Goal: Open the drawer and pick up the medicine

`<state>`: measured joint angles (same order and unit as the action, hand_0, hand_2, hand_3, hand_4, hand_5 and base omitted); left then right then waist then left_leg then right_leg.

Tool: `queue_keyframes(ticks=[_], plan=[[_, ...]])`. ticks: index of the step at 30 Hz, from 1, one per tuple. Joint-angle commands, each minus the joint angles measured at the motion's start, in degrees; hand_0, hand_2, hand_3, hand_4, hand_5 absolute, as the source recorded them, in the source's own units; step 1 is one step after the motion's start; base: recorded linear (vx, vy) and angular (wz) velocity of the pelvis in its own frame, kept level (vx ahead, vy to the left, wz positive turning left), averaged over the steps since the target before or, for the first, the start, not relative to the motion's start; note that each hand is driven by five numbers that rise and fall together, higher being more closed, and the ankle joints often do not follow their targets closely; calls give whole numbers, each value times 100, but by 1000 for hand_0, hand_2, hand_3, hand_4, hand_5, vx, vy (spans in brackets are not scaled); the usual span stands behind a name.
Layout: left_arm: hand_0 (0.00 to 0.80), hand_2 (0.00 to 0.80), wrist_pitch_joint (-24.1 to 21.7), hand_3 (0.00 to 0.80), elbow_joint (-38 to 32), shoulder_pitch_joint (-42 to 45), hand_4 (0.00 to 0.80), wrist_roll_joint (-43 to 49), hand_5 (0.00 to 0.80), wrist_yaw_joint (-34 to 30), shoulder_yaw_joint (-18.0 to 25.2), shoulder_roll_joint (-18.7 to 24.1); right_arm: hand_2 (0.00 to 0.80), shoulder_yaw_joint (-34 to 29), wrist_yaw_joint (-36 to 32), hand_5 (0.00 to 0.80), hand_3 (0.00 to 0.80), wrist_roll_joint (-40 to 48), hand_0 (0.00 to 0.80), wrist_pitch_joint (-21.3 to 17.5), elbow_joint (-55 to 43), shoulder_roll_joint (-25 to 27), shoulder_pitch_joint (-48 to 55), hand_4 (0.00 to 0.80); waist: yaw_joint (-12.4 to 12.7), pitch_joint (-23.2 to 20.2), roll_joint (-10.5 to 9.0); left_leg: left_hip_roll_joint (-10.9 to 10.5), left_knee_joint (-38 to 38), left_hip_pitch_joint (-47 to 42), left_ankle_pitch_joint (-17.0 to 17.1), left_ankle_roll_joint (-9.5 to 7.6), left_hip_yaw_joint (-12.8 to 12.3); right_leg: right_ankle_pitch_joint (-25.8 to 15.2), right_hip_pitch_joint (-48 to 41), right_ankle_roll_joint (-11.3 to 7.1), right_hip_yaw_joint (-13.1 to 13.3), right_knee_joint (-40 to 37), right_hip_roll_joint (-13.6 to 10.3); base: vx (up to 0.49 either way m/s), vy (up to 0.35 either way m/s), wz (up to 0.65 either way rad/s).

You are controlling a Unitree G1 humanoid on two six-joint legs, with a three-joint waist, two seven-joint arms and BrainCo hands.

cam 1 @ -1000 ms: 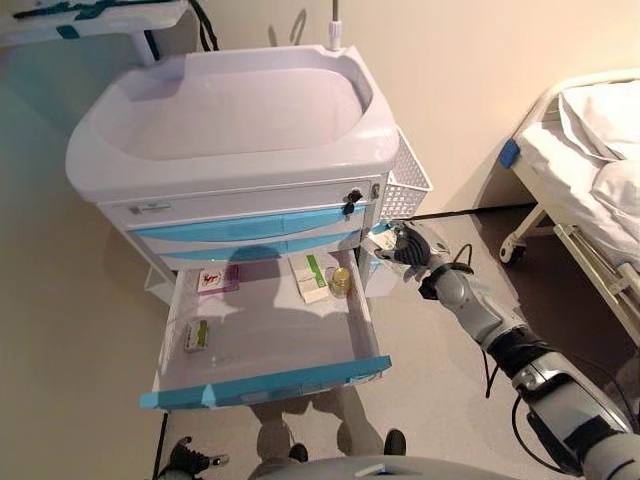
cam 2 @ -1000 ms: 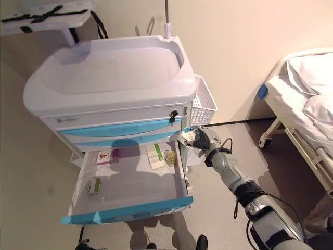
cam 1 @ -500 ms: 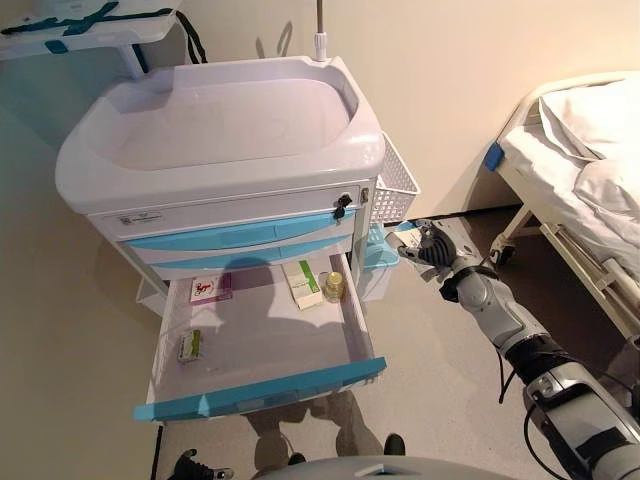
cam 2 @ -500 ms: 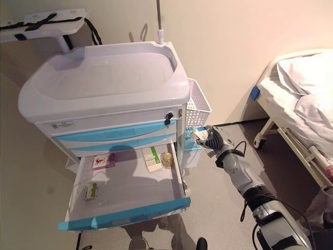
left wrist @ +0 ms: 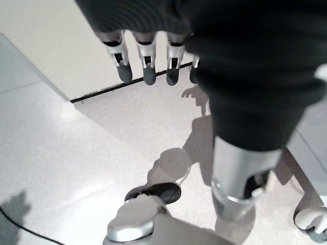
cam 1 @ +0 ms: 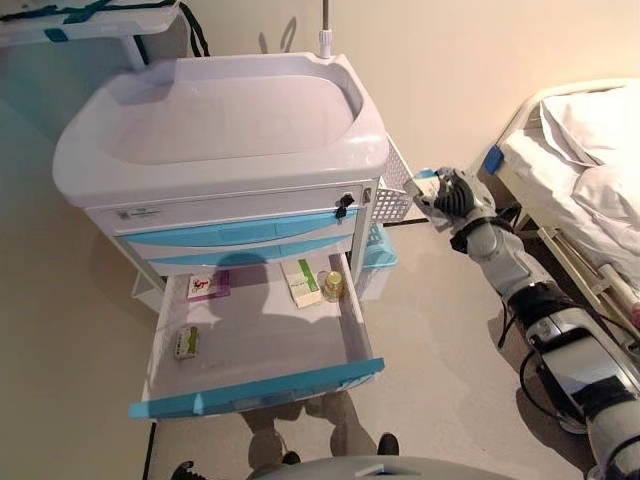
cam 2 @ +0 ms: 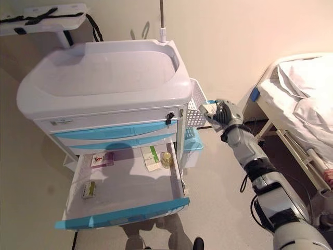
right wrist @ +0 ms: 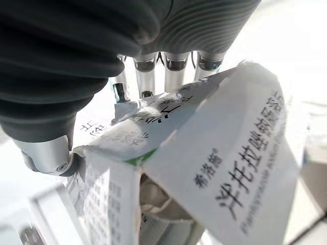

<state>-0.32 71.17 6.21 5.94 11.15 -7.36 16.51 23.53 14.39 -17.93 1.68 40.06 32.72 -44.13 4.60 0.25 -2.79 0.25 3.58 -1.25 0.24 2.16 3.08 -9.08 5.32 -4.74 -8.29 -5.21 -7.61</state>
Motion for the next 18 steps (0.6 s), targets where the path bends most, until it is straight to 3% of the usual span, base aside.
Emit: queue_keyframes(ticks=[1, 18], plan=[[0, 0, 11, 0, 337, -298, 0, -2, 0, 74, -172, 335, 800, 216, 301, 800, 800, 267, 800, -62, 357, 246, -959, 800, 223, 39, -277, -180, -12, 589, 217, -107, 208, 391, -250, -436, -30, 182, -32, 0, 0, 0], [0, 0, -2, 0, 379, -397, 0, -151, 0, 191, -294, 498, 800, 1000, 339, 800, 800, 379, 800, -39, 1312, 72, -2598, 800, 377, 181, -504, -241, -74, 773, 233, -138, 293, 336, -97, -450, -89, 228, -53, 1, 0, 1]])
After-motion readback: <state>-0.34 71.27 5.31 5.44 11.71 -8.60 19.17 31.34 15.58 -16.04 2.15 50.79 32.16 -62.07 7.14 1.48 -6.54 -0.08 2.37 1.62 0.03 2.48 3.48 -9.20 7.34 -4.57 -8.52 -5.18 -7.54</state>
